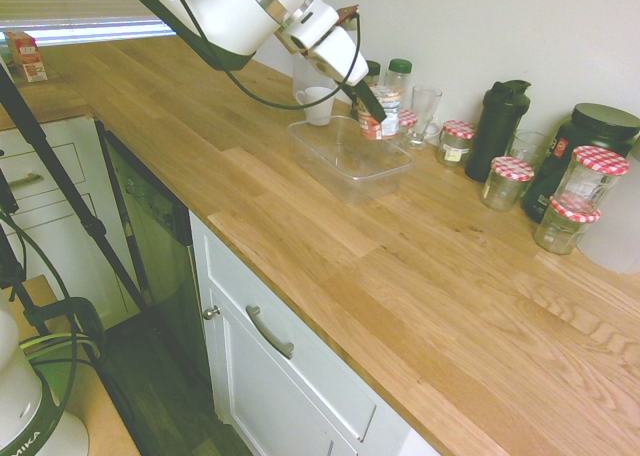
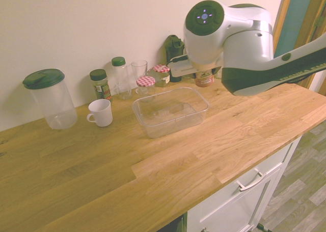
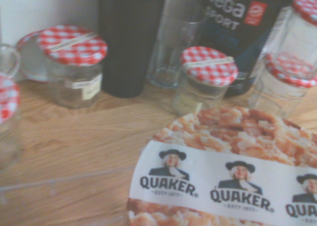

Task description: Put the cereal into the container

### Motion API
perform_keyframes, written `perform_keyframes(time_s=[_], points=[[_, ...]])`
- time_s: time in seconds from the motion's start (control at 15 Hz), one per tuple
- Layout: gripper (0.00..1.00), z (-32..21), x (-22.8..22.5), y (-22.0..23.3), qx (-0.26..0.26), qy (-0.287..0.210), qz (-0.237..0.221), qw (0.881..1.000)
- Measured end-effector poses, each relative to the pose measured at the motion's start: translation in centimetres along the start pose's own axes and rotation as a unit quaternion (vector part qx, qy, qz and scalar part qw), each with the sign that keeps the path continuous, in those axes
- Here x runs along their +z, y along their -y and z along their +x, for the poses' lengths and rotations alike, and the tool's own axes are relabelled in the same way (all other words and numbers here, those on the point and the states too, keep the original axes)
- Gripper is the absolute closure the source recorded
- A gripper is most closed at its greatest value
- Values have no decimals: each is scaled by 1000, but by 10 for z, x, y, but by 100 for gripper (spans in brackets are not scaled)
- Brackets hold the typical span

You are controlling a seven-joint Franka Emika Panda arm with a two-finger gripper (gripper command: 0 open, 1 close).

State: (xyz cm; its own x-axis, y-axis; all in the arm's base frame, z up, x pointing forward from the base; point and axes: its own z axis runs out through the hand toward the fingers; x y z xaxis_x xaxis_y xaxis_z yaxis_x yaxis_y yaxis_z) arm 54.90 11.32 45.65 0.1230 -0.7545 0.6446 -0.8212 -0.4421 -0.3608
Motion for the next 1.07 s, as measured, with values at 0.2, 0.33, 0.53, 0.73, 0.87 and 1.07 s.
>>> perform_keyframes(time_s=[0.2, 0.33, 0.53, 0.73, 0.87, 1.07], points=[[100, -26, -4, 17, -33, 24, 4, 999], [100, -29, 4, 26, -49, 35, -1, 998], [100, -37, 23, 33, -74, 65, -13, 995], [100, -47, 42, 29, -100, 81, -28, 991], [100, -51, 62, 23, -119, 98, -43, 987], [100, -43, 87, 15, -147, 133, -56, 979]])
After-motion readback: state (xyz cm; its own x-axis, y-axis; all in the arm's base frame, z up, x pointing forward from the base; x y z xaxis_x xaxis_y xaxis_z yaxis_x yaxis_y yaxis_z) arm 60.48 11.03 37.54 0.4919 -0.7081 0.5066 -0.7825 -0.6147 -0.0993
